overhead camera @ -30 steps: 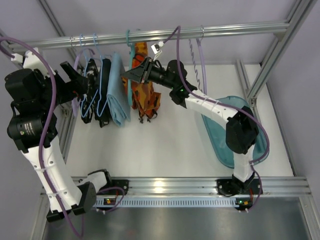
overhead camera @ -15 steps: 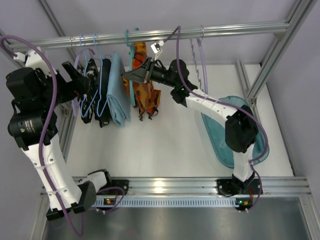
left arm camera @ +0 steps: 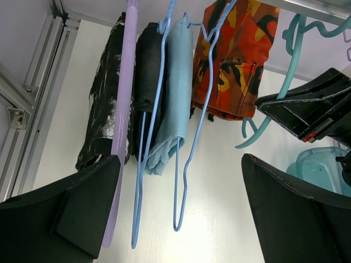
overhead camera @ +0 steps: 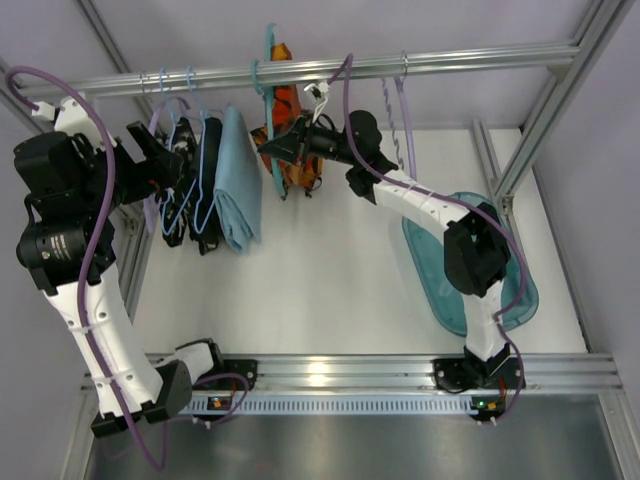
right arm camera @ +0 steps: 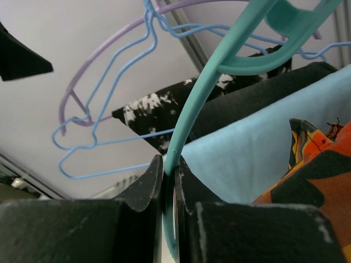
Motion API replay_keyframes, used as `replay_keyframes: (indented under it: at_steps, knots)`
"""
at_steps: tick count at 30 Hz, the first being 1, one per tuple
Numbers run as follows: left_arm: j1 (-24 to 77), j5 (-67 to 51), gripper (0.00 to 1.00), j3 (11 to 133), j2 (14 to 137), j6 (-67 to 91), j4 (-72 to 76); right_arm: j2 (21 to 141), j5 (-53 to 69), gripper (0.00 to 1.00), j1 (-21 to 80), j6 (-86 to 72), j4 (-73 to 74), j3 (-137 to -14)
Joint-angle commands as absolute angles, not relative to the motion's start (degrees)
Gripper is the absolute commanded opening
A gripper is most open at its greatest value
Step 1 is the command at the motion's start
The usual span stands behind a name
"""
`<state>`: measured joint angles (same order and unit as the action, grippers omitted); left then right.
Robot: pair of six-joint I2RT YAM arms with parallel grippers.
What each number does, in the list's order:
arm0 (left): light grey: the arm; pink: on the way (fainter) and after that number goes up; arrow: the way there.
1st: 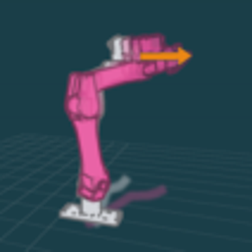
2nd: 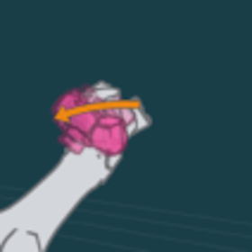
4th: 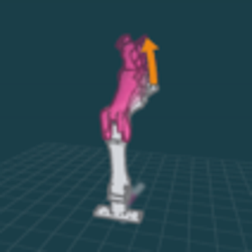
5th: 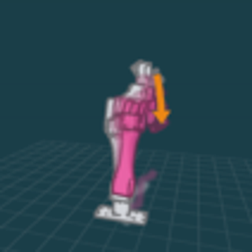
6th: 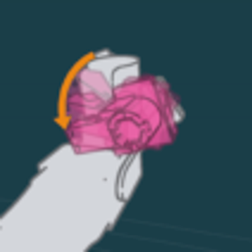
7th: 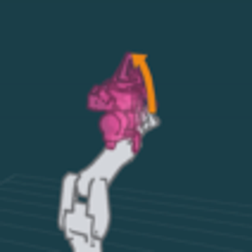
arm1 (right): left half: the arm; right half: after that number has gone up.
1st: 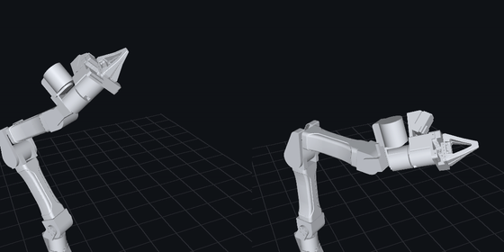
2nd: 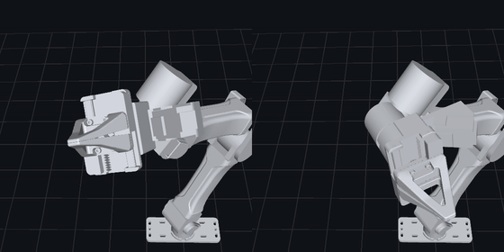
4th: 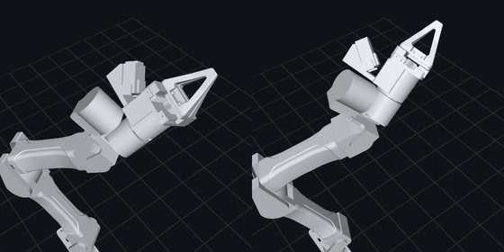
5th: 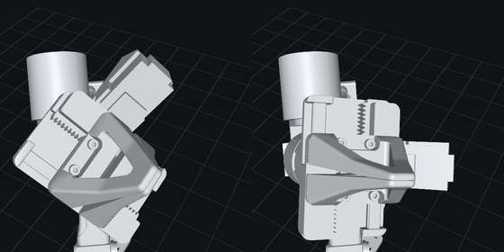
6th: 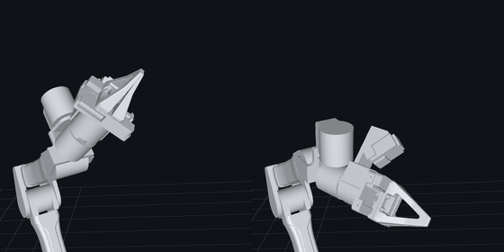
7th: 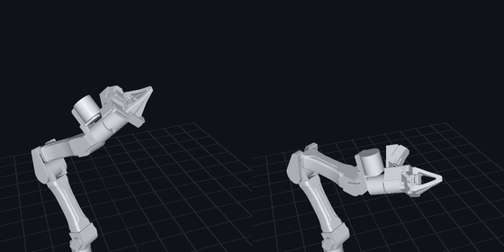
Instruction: Remove the trousers from the hanger
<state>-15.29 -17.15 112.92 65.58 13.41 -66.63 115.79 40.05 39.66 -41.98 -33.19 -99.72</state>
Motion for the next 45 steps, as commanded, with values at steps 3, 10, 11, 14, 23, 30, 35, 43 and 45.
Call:
replay_keyframes:
  at_steps: [3, 10, 11, 14, 23, 30, 35, 43, 45]
  knots:
    - [-15.64, -18.19, 0.99, 112.42, 65.3, 12.57, -62.84, 113.9, 47.46, 0.0, 40.25, -20.85, -45.62, -106.78]
    - [-15.64, -18.81, 0.99, 109.07, 63.11, 13.36, -59.77, 114.96, 48.16, 0.0, 40.25, -18.98, -45.0, -111.7]
    - [-15.64, -18.9, 0.99, 108.55, 63.02, 13.45, -59.59, 115.05, 48.08, 0.0, 40.25, -19.33, -45.09, -112.67]
    - [-15.64, -19.33, 0.99, 108.28, 63.02, 13.89, -59.41, 114.44, 48.08, 0.0, 40.34, -21.27, -45.53, -113.47]
    - [-15.56, -20.21, 0.99, 108.28, 63.19, 14.59, -59.15, 112.32, 45.27, 0.0, 40.25, -30.49, -46.41, -116.45]
    - [-15.64, -20.39, 0.99, 108.28, 62.93, 14.68, -59.15, 112.85, 42.81, 0.0, 39.82, -29.09, -42.37, -120.23]
    - [-15.73, -20.57, 0.99, 108.19, 63.02, 14.85, -59.06, 114.35, 40.17, 0.0, 38.41, -34.97, -42.1, -123.31]
    - [-15.64, -21.36, 0.99, 108.19, 63.54, 15.21, -58.89, 112.33, 34.9, 0.0, 38.41, -37.44, -43.23, -121.04]
    - [-15.64, -21.36, 0.99, 108.28, 63.63, 15.21, -58.8, 111.1, 34.45, 0.0, 38.41, -37.53, -44.29, -119.19]
